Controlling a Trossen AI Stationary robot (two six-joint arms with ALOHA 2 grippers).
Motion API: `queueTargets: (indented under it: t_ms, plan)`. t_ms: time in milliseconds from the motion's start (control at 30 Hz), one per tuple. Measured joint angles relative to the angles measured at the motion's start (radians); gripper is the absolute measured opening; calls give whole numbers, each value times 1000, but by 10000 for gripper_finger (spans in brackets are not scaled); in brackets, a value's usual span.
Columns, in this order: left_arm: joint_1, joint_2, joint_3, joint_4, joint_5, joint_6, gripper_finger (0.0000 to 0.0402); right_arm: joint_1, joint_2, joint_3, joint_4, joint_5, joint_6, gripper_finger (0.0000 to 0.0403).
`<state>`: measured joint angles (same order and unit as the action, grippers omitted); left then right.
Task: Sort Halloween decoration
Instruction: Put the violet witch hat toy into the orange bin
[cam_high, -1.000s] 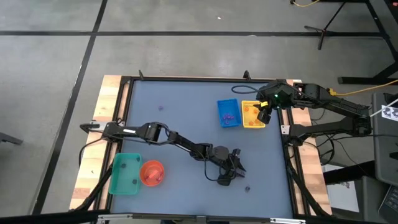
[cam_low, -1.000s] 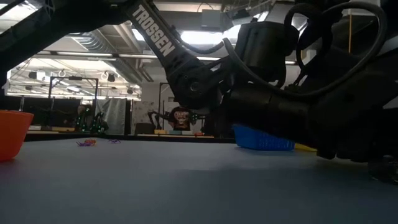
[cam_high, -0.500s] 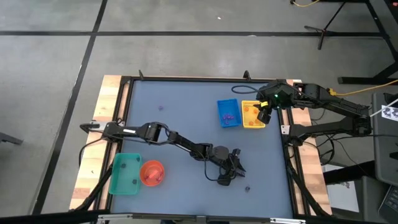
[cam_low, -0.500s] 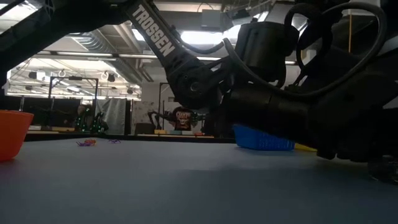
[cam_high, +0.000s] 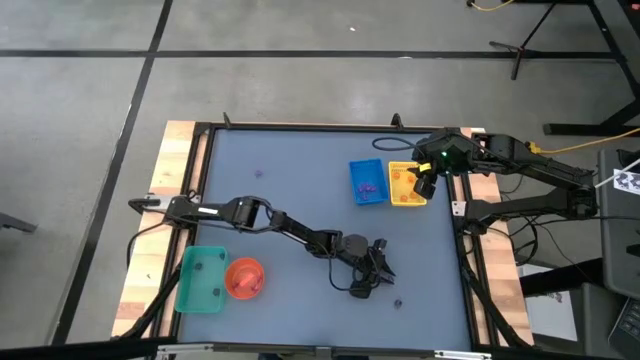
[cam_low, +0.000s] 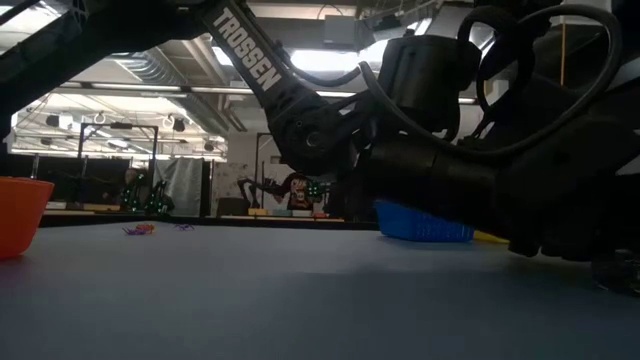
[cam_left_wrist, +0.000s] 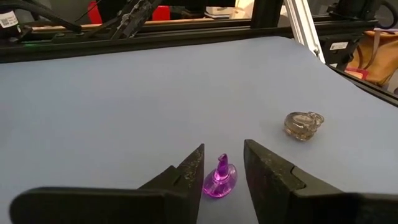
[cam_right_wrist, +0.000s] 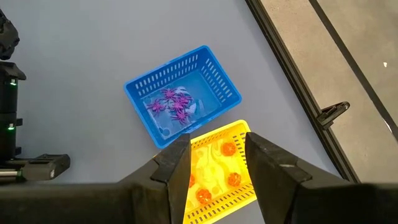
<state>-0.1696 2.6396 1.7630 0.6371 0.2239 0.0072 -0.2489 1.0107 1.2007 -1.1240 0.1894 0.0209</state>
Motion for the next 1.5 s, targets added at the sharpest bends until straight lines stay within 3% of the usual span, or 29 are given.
queueTargets:
  t_ms: [867,1500]
  plan:
    - [0,0,0,0,-20,0,4,0,0,0,0,0,0,152]
    - [19,-8,0,-3,-10,-73,0,0,0,0,-1,0,0,152]
